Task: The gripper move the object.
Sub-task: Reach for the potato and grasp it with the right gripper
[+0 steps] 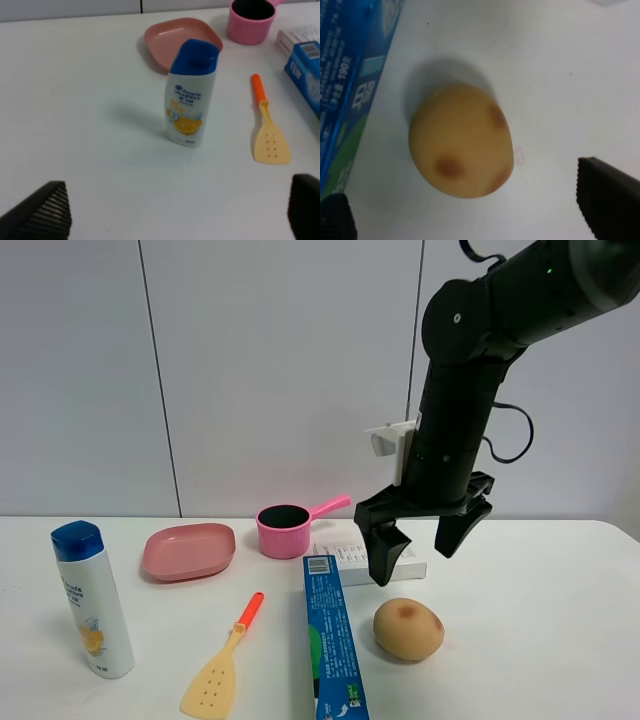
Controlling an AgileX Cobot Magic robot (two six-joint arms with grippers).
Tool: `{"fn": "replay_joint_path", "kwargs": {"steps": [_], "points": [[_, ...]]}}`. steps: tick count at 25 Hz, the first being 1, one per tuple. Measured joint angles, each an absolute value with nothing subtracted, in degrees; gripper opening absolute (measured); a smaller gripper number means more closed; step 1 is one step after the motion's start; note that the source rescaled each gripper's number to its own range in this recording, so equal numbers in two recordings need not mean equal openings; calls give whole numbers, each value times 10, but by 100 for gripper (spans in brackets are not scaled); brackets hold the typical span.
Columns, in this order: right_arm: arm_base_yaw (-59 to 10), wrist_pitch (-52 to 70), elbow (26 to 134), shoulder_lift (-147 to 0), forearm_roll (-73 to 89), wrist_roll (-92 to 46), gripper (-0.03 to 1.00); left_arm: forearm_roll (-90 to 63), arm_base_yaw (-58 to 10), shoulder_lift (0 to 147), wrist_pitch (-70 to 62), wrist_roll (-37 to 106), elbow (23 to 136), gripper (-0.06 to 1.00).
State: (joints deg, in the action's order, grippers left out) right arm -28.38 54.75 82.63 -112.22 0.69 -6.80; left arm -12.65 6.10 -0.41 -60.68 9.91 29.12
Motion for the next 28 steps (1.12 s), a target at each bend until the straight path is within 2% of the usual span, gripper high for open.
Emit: {"fn": "replay_joint_path", "kwargs": {"steps": [24, 28], "points": [[-284, 508, 817, -1200, -12, -68, 92, -126, 61, -4, -607, 99, 291, 100], [-284, 503, 816, -1202, -19, -68, 85, -126, 61, -4, -607, 99, 291, 100]]}}
